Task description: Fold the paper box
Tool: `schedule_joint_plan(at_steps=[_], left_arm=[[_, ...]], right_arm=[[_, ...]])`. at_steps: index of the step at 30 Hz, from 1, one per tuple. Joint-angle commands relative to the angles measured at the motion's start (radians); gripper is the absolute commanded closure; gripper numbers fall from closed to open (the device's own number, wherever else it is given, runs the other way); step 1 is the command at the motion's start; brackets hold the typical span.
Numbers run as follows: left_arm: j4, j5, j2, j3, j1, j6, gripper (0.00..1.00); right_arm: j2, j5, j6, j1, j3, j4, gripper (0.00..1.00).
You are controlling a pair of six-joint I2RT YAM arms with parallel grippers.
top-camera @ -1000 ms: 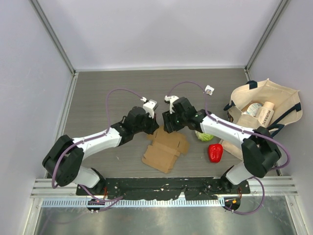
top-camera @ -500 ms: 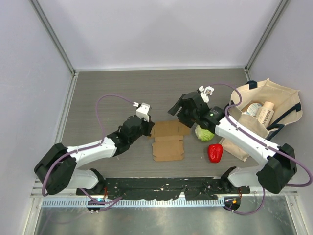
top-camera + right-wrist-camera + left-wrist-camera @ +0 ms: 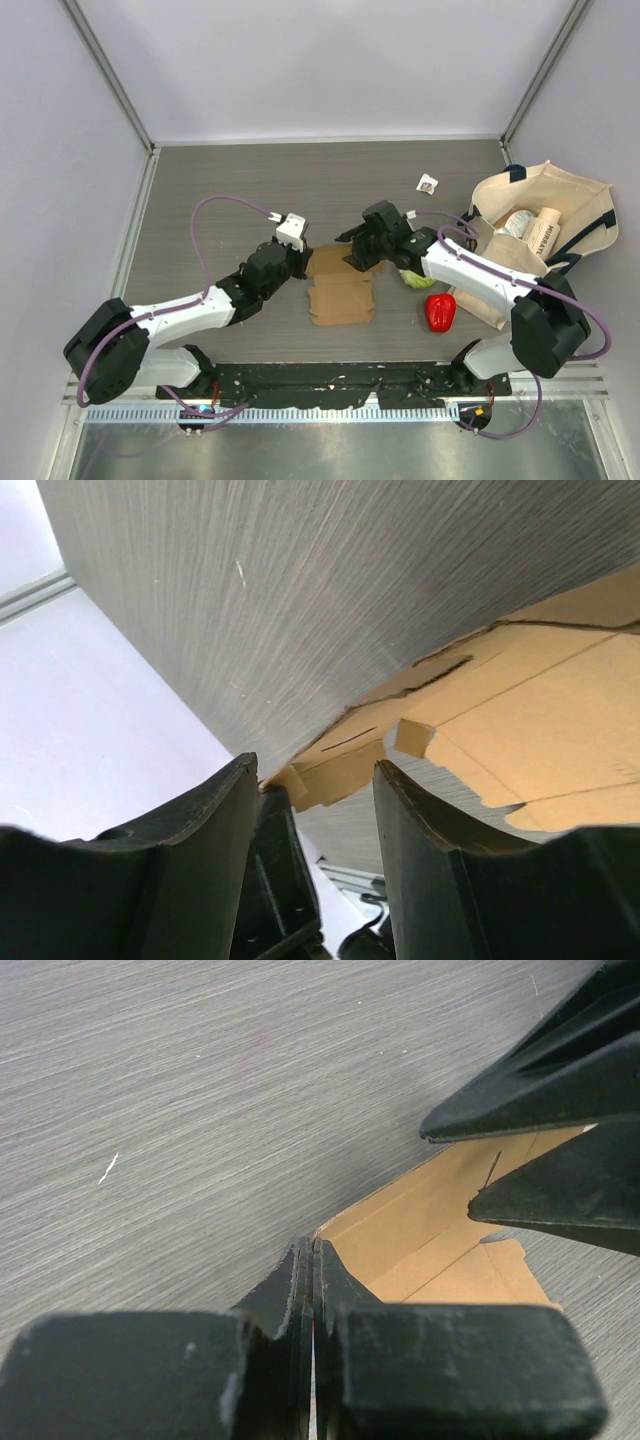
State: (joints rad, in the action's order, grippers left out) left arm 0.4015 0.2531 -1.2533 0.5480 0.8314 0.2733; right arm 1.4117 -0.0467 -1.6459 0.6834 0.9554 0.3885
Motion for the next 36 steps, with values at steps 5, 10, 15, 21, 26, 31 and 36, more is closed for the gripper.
schedule_joint_plan(at_steps=[5,10,15,21,26,31,36], left_arm=[[0.074,0.04,0.022,-0.01,0.014,-0.048,1.0],[0.076,0.049,0.025,-0.01,0.018,-0.059,1.0],[0.079,0.057,0.017,-0.011,0.02,-0.06,1.0],[0.085,0.058,0.015,-0.014,0.02,-0.06,1.0],[0.005,0.072,0.025,0.013,0.02,-0.025,0.83],[-0.122,0.095,0.11,0.009,0.018,0.079,0.55],[-0.318,0.234,0.293,-0.032,0.006,0.256,0.48]], right_arm=[[0.062,0.033,-0.107,0.001,0.005,-0.109,0.46],[0.076,0.031,-0.124,0.001,0.002,-0.128,0.53],[0.076,0.03,-0.134,0.001,-0.012,-0.142,0.62],[0.082,0.034,-0.144,0.001,-0.041,-0.177,0.75],[0.093,0.073,-0.143,0.001,-0.061,-0.221,0.84],[0.086,0.077,-0.141,0.001,-0.116,-0.267,0.97],[0.073,0.091,-0.144,0.002,-0.168,-0.335,1.0]])
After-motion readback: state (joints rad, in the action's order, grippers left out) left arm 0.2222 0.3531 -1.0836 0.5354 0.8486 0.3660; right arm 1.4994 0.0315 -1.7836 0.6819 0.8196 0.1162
